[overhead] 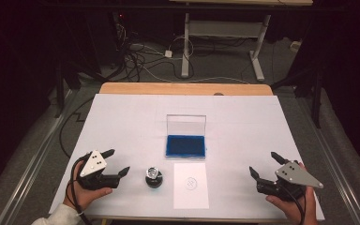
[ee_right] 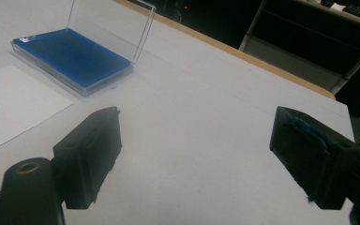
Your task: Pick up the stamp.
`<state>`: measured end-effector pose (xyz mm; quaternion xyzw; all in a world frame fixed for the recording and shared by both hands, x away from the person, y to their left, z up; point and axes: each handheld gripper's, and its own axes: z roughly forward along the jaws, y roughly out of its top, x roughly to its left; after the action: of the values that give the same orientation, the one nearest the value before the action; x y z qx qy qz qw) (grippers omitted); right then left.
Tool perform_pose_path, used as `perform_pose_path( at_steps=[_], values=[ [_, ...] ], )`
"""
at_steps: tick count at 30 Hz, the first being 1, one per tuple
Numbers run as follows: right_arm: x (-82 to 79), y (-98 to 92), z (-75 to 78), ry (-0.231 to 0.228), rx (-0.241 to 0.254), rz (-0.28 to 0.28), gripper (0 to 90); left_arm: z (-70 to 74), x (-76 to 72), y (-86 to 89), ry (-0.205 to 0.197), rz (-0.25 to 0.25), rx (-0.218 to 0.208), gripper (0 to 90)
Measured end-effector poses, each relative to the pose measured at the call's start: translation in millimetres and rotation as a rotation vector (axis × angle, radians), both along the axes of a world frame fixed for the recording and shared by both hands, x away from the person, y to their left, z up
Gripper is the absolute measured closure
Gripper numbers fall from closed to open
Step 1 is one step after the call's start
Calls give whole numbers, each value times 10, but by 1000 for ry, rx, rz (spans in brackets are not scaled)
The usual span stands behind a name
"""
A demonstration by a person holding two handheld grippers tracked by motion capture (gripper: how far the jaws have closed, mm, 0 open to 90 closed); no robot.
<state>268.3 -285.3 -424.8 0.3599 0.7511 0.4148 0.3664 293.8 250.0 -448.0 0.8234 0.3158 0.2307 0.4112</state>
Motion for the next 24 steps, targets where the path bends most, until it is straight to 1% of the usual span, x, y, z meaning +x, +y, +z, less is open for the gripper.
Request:
perform_pose_path(
  at_steps=[3, 6, 7, 9, 10, 11, 12, 14, 16, 18, 20, 21, 24],
  values=[
    [-4, -7, 3, -1, 7, -4, 164, 0, -10, 8, 2, 0, 1, 193],
    [-14, -2, 13, 1, 15, 0, 163, 19, -36, 2, -5, -6, 6, 193],
    [-11, 9, 15, -4, 4, 6, 163, 27, -41, -2, -6, -8, 8, 195],
    [-10, 13, 13, -2, 7, 8, 163, 30, -41, -19, 8, -10, 19, 206],
    [-8, 18, 11, -2, 10, 5, 163, 29, -38, -28, 25, -14, 33, 216],
    [-10, 21, 9, -3, 12, 4, 163, 30, -41, -41, 37, -16, 35, 216],
    [-10, 21, 9, -3, 12, 4, 163, 39, -49, -51, 39, -21, 33, 216],
    [-18, 22, 6, -6, 6, 4, 165, 74, -66, -73, 45, -40, 21, 216],
    [-15, 29, 4, -6, -1, 0, 167, 100, -83, -111, 57, -55, 18, 217],
    [-9, 37, -4, -1, -7, -1, 167, 123, -97, -158, 72, -78, 28, 220],
    [-5, 39, -10, 2, -12, 1, 167, 152, -112, -204, 84, -108, 25, 220],
    [-1, 46, -20, 11, -11, 1, 168, 172, -120, -228, 89, -119, 30, 226],
    [2, 59, -24, 13, -22, 7, 168, 243, -152, -299, 102, -160, 34, 228]
  ],
)
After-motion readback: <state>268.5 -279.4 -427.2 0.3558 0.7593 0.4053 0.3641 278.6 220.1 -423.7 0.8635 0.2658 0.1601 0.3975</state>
